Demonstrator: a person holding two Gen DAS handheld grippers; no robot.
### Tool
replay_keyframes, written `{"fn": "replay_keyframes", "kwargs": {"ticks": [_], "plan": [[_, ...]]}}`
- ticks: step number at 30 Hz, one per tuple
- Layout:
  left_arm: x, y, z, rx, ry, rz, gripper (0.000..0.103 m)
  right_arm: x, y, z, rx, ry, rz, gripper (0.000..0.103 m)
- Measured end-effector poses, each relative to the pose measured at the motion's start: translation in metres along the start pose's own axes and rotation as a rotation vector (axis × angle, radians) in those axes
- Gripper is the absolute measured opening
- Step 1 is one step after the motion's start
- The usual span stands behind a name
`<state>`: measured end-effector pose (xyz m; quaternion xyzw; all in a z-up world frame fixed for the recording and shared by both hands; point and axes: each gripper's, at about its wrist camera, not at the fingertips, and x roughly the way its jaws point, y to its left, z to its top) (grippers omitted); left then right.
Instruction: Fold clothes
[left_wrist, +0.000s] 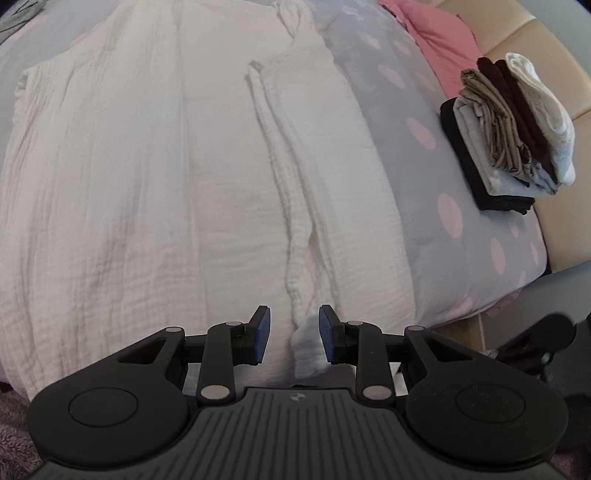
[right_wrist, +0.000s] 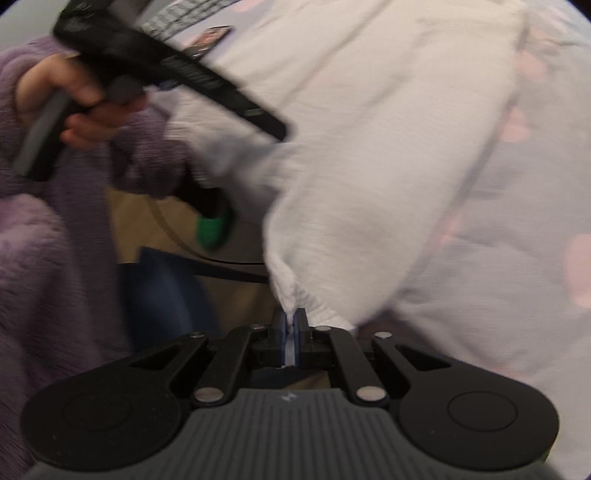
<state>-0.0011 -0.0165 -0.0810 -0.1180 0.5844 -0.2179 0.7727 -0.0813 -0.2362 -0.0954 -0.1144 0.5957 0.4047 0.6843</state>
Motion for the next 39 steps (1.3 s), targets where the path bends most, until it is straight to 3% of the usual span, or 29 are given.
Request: {"fn": "replay_keyframes", "kwargs": {"ticks": [5, 10, 14, 17, 20, 24, 28, 31, 35, 39], "plan": [[-0.002, -0.003, -0.003, 0.006, -0.011, 0.003, 0.026, 0.038, 0.033, 0.001, -0.015, 0.067, 0.107, 0.005], [-0.005, 0.004, -0.004, -0.012, -0.020, 0.024, 0.026, 0.072, 0.034, -0.005, 0.031, 0.114, 0.066, 0.011], [-0.010, 0.012, -0.007, -0.021, -0.035, 0.061, 0.026, 0.078, 0.028, -0.007, 0.072, 0.120, 0.040, 0.032], [-0.017, 0.017, -0.011, -0.026, -0.047, 0.080, 0.026, 0.067, 0.032, -0.001, 0.064, 0.081, 0.048, 0.042], [-0.023, 0.018, -0.014, -0.012, -0.056, 0.120, 0.026, 0.056, 0.039, 0.007, 0.038, 0.043, 0.026, 0.044], [-0.035, 0.027, -0.018, -0.013, -0.075, 0.145, 0.026, 0.037, 0.037, 0.021, 0.039, -0.025, -0.093, 0.046], [-0.051, 0.041, -0.022, -0.043, -0.110, 0.144, 0.026, 0.009, 0.030, 0.036, 0.105, -0.159, -0.155, 0.058], [-0.067, 0.057, -0.027, -0.088, -0.148, 0.162, 0.026, -0.006, 0.027, 0.045, 0.156, -0.249, -0.187, 0.058], [-0.087, 0.083, -0.040, -0.162, -0.191, 0.197, 0.026, -0.015, 0.018, 0.058, 0.246, -0.320, -0.150, 0.059], [-0.096, 0.110, -0.058, -0.232, -0.184, 0.211, 0.028, -0.017, 0.014, 0.074, 0.245, -0.319, -0.123, 0.059]]}}
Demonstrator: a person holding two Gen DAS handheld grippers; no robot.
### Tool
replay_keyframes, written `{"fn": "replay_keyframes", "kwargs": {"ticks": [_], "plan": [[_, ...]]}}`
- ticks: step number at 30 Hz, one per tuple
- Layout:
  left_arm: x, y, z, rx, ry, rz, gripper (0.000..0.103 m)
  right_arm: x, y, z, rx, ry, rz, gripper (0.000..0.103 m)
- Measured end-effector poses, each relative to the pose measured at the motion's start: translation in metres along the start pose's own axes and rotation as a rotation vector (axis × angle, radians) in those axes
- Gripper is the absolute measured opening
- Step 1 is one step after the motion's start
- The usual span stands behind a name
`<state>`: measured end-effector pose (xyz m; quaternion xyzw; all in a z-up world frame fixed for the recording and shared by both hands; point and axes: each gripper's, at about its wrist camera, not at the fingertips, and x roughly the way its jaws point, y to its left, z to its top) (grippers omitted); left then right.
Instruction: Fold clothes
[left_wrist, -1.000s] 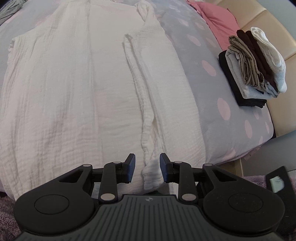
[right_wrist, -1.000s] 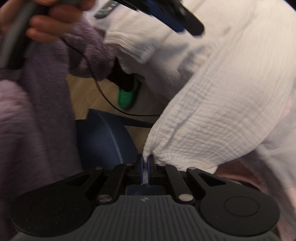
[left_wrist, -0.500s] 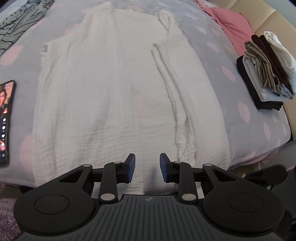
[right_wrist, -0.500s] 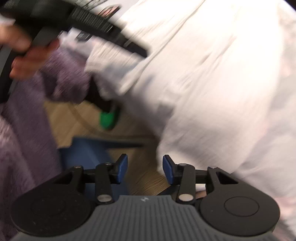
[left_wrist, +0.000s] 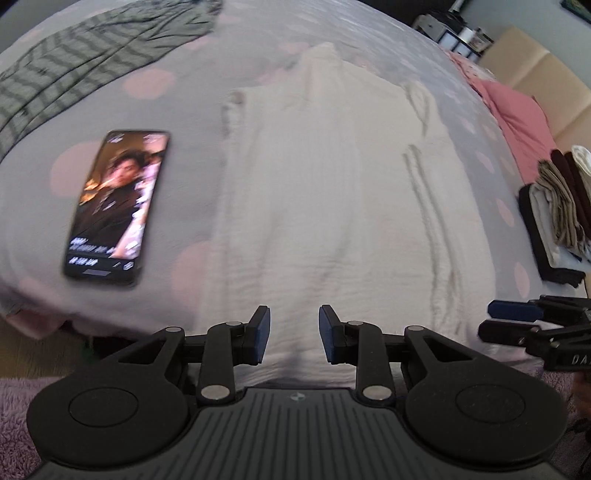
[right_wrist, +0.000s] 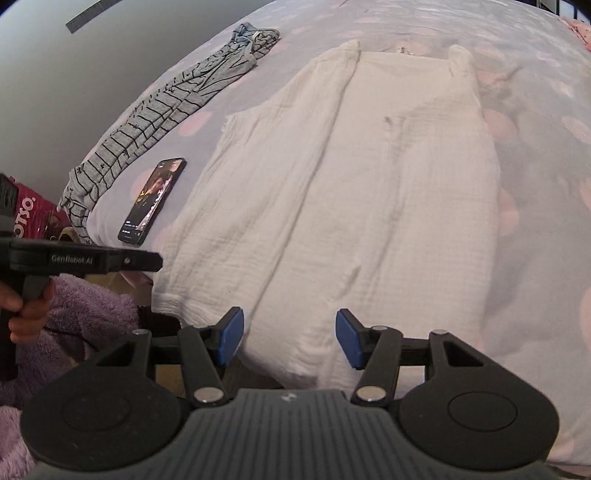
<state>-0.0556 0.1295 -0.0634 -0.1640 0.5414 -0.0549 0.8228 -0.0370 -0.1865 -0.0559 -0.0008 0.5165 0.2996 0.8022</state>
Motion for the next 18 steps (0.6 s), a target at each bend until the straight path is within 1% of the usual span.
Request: {"fn": "replay_keyframes", "kwargs": {"ticks": [2, 4, 5, 7, 9, 12, 14, 17, 18], "plan": [[0.001, 0.011, -0.005, -0.020, 0.008, 0.018, 0.031, 0.006, 0.005, 0.006, -0.023, 0.007, 0.009, 0.059], [0.003, 0.019, -0.010, -0.016, 0.012, 0.050, 0.036, 0.017, 0.018, 0.010, -0.043, 0.014, 0.027, 0.059], [0.005, 0.022, -0.012, -0.011, 0.015, 0.061, 0.037, 0.019, 0.020, 0.013, -0.055, 0.019, 0.036, 0.059], [0.010, 0.027, -0.017, -0.013, 0.027, 0.049, 0.038, 0.025, 0.025, 0.017, -0.082, 0.029, 0.052, 0.059], [0.012, 0.029, -0.020, -0.019, 0.028, 0.015, 0.040, 0.031, 0.031, 0.019, -0.105, 0.038, 0.064, 0.060], [0.015, 0.025, -0.023, 0.007, 0.035, 0.001, 0.040, 0.038, 0.037, 0.022, -0.126, 0.051, 0.073, 0.060], [0.019, 0.022, -0.024, 0.026, 0.048, -0.010, 0.032, 0.043, 0.039, 0.023, -0.131, 0.062, 0.074, 0.060], [0.024, 0.023, -0.024, 0.019, 0.046, -0.011, 0.017, 0.047, 0.040, 0.022, -0.133, 0.074, 0.075, 0.060], [0.024, 0.024, -0.024, 0.014, 0.045, -0.006, 0.010, 0.049, 0.040, 0.022, -0.134, 0.078, 0.075, 0.060]]}}
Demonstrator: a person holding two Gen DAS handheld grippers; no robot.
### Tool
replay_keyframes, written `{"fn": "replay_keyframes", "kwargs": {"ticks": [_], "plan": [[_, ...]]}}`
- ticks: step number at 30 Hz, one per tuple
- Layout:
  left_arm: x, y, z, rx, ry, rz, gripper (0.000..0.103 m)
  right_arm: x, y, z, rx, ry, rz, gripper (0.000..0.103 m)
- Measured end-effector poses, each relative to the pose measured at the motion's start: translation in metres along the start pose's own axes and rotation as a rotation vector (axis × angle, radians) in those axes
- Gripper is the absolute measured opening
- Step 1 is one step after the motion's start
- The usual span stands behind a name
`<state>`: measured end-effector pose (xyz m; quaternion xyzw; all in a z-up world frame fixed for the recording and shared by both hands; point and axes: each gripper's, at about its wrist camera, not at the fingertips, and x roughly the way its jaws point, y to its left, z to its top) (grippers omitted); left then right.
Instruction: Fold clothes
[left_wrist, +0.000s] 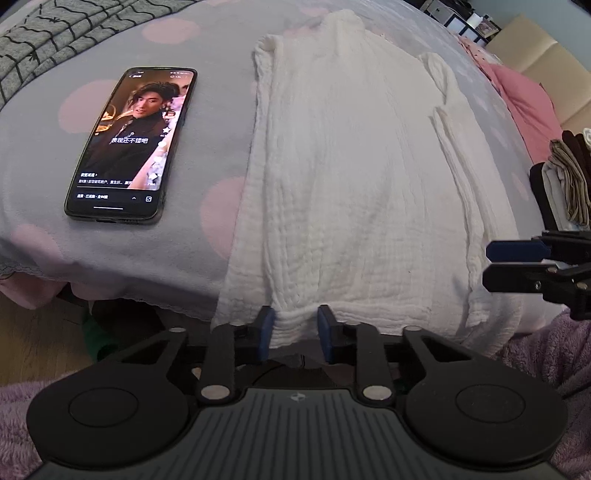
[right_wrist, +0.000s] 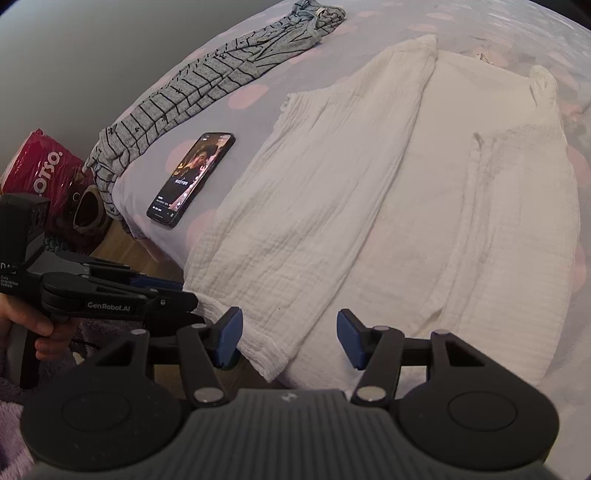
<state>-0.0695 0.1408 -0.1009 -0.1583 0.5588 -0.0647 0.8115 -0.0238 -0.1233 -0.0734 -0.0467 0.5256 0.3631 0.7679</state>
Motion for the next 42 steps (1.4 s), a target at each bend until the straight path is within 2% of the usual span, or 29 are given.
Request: {"fn": "replay_keyframes", "kwargs": {"ticks": [3, 6, 10, 14, 17, 18, 19, 23, 27, 29, 31, 32, 33, 34, 35, 37, 42], "plan": [[-0.009, 0.002, -0.001, -0.019, -0.022, -0.015, 0.006, 0.002, -0.001, -0.001, 0.002, 0.009, -0.004, 0.060], [-0.021, 0.002, -0.004, -0.024, -0.044, 0.024, 0.005, 0.004, -0.001, -0.002, 0.000, 0.017, 0.000, 0.060], [-0.019, 0.011, -0.006, -0.066, -0.030, 0.064, 0.005, 0.006, 0.004, -0.003, -0.021, 0.028, 0.011, 0.060], [-0.011, 0.019, -0.003, -0.118, -0.032, 0.027, 0.007, 0.005, 0.006, -0.004, -0.032, 0.027, 0.011, 0.063], [-0.014, 0.022, -0.003, -0.131, -0.046, 0.054, 0.032, 0.004, 0.004, -0.005, -0.025, 0.024, 0.000, 0.066], [-0.016, 0.022, -0.003, -0.133, -0.059, 0.058, 0.046, 0.003, 0.004, -0.005, -0.021, 0.023, -0.003, 0.066], [-0.017, 0.023, -0.003, -0.135, -0.073, 0.059, 0.050, 0.003, 0.003, -0.005, -0.018, 0.024, -0.004, 0.066], [-0.011, 0.021, -0.002, -0.113, -0.070, 0.038, 0.054, 0.005, 0.001, -0.006, -0.017, 0.038, -0.007, 0.067], [0.001, 0.016, 0.001, -0.045, -0.081, 0.088, 0.054, 0.006, 0.004, -0.005, -0.031, 0.044, -0.002, 0.067], [0.006, 0.015, 0.004, -0.015, -0.087, 0.094, 0.053, 0.006, 0.005, -0.004, -0.039, 0.043, -0.001, 0.067], [0.011, 0.014, 0.006, 0.012, -0.085, 0.097, 0.042, 0.006, 0.005, -0.004, -0.041, 0.042, -0.001, 0.067], [0.013, 0.013, 0.007, 0.026, -0.086, 0.101, 0.041, 0.006, 0.004, -0.004, -0.040, 0.043, -0.002, 0.068], [0.013, 0.011, 0.007, 0.040, -0.088, 0.101, 0.034, 0.006, 0.004, -0.004, -0.040, 0.045, -0.003, 0.068], [0.013, 0.009, 0.007, 0.054, -0.088, 0.089, 0.020, 0.007, 0.004, -0.005, -0.040, 0.046, -0.004, 0.068], [0.013, 0.007, 0.007, 0.068, -0.085, 0.072, 0.014, 0.007, 0.004, -0.005, -0.041, 0.047, -0.005, 0.068], [0.012, 0.001, 0.006, 0.093, -0.086, 0.079, 0.008, 0.008, 0.004, -0.005, -0.042, 0.049, -0.005, 0.068], [-0.002, -0.010, 0.004, 0.129, -0.114, 0.075, 0.006, 0.008, 0.006, -0.006, -0.050, 0.050, -0.003, 0.068]]}}
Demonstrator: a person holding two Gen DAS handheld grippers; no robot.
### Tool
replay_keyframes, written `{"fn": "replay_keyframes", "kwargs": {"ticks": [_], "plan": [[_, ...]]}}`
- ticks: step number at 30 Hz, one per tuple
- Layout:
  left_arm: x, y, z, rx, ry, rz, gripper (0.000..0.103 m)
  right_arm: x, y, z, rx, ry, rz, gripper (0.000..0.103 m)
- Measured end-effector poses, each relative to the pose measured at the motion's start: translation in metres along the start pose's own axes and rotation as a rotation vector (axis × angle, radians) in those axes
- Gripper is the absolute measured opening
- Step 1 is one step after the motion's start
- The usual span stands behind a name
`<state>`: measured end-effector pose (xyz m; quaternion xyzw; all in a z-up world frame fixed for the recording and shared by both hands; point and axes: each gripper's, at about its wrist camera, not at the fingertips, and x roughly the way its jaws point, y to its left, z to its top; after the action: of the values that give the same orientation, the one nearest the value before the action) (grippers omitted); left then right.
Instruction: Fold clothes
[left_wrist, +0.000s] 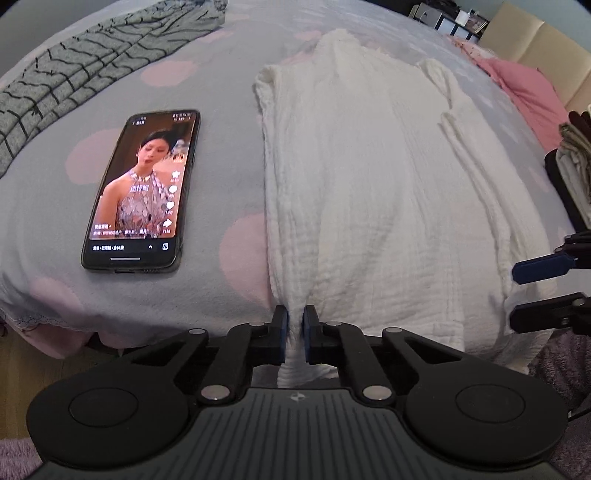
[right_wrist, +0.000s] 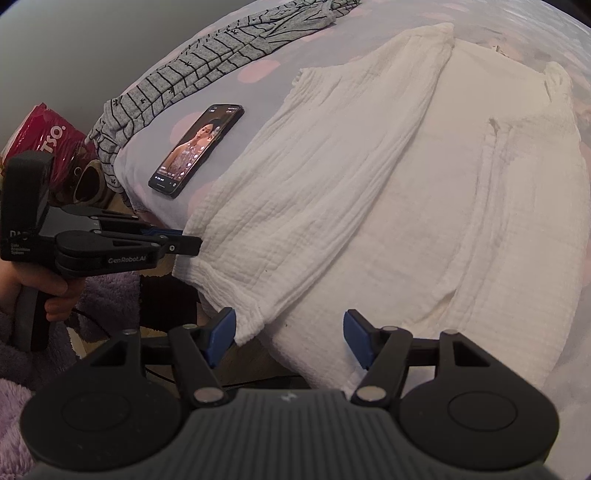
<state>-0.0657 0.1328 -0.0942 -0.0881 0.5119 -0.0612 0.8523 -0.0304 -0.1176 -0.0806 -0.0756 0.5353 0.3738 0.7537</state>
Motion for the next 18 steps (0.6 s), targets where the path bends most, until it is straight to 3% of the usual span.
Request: {"fn": "replay_keyframes", "kwargs": {"ticks": [6, 7, 8, 9, 10, 18], "plan": [[-0.031, -0.015, 0.011, 0.036, -0.073, -0.041, 0.006, -0.002, -0.003, -0.002, 0.017, -0.029, -0.003, 0.066], [-0.034, -0.018, 0.013, 0.046, -0.079, -0.048, 0.006, -0.004, -0.004, -0.002, 0.030, -0.052, -0.002, 0.052], [-0.036, -0.022, 0.016, 0.053, -0.083, -0.056, 0.006, -0.004, -0.005, -0.002, 0.044, -0.062, 0.007, 0.022], [-0.038, -0.025, 0.019, 0.060, -0.084, -0.065, 0.006, -0.003, -0.006, -0.001, 0.053, -0.070, 0.024, 0.010], [-0.039, -0.027, 0.022, 0.069, -0.087, -0.074, 0.006, 0.000, -0.007, -0.001, 0.066, -0.078, 0.038, 0.007], [-0.043, -0.064, 0.037, 0.184, -0.100, -0.140, 0.006, 0.049, -0.003, -0.006, 0.091, 0.019, 0.025, 0.007]]}}
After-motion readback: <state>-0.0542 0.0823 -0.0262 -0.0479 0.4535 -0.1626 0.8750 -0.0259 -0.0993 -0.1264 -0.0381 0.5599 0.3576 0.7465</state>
